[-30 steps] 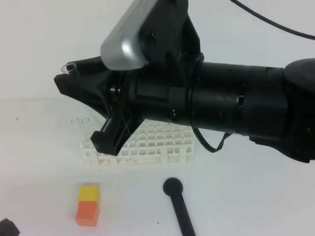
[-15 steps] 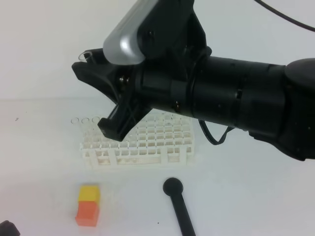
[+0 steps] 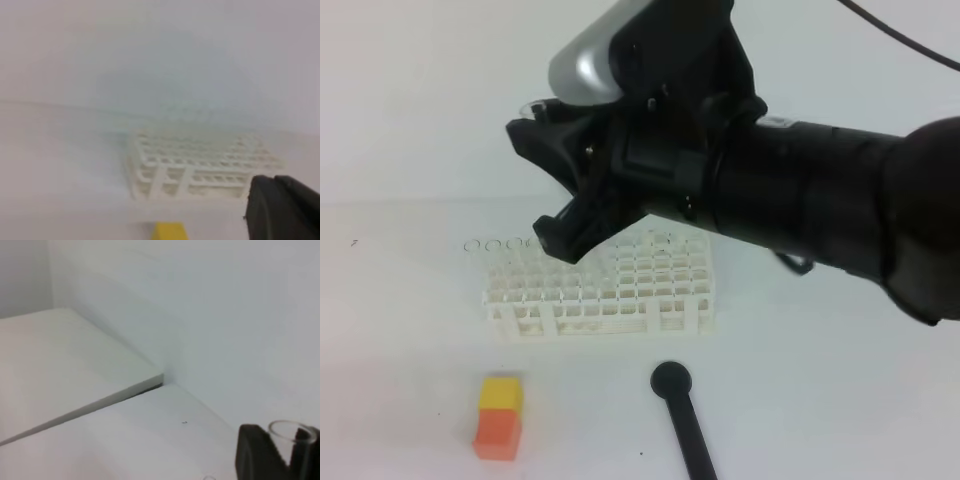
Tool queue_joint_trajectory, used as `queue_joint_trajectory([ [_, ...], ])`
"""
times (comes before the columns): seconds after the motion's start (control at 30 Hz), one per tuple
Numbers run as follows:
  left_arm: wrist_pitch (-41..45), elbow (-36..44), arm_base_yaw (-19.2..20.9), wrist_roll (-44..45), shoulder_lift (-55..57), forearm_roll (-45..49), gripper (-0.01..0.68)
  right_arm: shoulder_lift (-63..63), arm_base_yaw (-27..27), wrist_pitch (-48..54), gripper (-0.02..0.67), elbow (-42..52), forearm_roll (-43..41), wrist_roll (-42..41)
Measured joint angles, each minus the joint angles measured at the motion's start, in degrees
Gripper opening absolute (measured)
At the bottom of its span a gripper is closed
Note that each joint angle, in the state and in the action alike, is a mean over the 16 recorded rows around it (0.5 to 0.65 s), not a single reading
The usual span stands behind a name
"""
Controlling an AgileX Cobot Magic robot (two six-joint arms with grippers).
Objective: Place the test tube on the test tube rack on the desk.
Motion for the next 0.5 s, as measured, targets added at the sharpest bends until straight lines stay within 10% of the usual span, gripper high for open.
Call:
queue_joint_trajectory([
  [0.3,0.1,0.0,21.1,0.0,0.0,0.0,-0.001,3.3,-0.4,-14.5,0.131,1.2,-35.7,40.0],
  [0.5,0.6,0.2,30.2,0.0,0.0,0.1,-0.001,9.6,-0.5,-27.7,0.131,1.5,-43.5,47.8],
])
